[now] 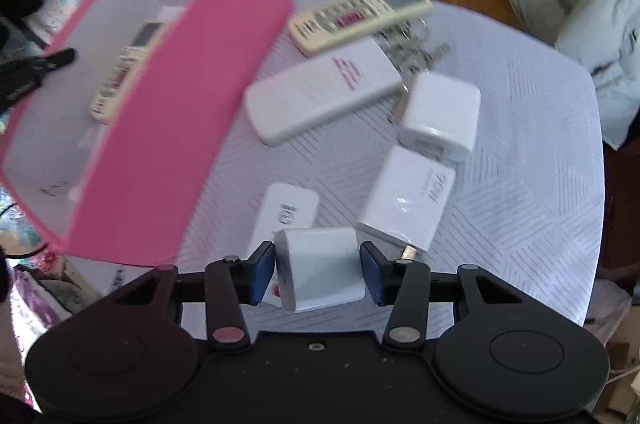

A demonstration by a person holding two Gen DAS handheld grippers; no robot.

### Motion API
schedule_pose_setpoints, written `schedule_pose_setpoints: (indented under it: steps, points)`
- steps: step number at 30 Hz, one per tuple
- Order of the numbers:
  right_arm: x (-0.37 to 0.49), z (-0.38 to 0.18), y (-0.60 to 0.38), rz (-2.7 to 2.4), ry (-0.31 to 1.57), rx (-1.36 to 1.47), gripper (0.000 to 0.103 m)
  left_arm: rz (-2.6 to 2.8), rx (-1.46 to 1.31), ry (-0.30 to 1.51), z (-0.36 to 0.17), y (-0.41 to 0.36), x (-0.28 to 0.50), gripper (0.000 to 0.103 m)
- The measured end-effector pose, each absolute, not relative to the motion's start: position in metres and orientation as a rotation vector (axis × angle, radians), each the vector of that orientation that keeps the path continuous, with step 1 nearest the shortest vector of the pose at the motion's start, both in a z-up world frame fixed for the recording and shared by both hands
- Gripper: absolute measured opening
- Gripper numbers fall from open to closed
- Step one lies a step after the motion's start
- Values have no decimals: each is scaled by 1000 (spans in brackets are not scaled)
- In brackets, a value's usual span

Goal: Organize rigid objects
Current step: 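Return the right gripper to the table and grasp a white power adapter, then carry the white adapter into the pink box and release it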

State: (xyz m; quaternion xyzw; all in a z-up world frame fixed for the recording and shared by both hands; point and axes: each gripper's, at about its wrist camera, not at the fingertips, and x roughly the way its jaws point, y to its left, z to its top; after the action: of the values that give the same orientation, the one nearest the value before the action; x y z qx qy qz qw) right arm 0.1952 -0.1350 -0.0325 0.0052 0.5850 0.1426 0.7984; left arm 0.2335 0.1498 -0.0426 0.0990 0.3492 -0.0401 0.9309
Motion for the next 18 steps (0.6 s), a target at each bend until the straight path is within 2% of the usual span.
schedule_pose_setpoints:
  steps: [10,18]
  points:
    - [199,71,-82,583,945,-51,52,-83,195,708,-43,150,232,4]
    - [222,45,-10,799,928,-197,52,-86,188,704,-42,151,231,3]
